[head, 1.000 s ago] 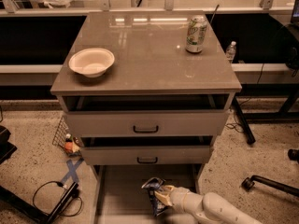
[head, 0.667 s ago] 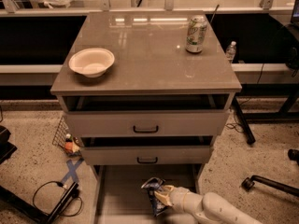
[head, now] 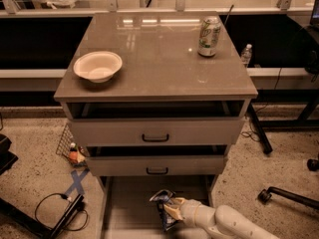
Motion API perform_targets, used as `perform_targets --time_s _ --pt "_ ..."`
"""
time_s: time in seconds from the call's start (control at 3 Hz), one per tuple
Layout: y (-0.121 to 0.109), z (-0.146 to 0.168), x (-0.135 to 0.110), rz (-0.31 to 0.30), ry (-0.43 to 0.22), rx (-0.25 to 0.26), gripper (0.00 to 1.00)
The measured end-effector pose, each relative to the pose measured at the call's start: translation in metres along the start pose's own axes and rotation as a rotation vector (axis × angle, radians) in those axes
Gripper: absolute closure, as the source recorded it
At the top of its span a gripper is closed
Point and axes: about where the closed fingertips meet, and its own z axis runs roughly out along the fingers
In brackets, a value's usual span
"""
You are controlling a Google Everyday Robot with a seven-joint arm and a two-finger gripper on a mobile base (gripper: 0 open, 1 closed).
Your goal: Place blue chip bag into bottom drawer
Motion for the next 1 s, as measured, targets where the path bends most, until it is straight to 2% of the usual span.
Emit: perform_targets --time_s 0.33,0.67,1.0 --pt "0.0013 0.0013 -0.0002 0.0 0.0 -0.003 0.13" --pt "0.0026 0.0026 -0.0004 0.0 -0.001 -0.006 0.0" --pt "0.0026 0.0026 -0.0004 0.0 -0.001 -0.006 0.0"
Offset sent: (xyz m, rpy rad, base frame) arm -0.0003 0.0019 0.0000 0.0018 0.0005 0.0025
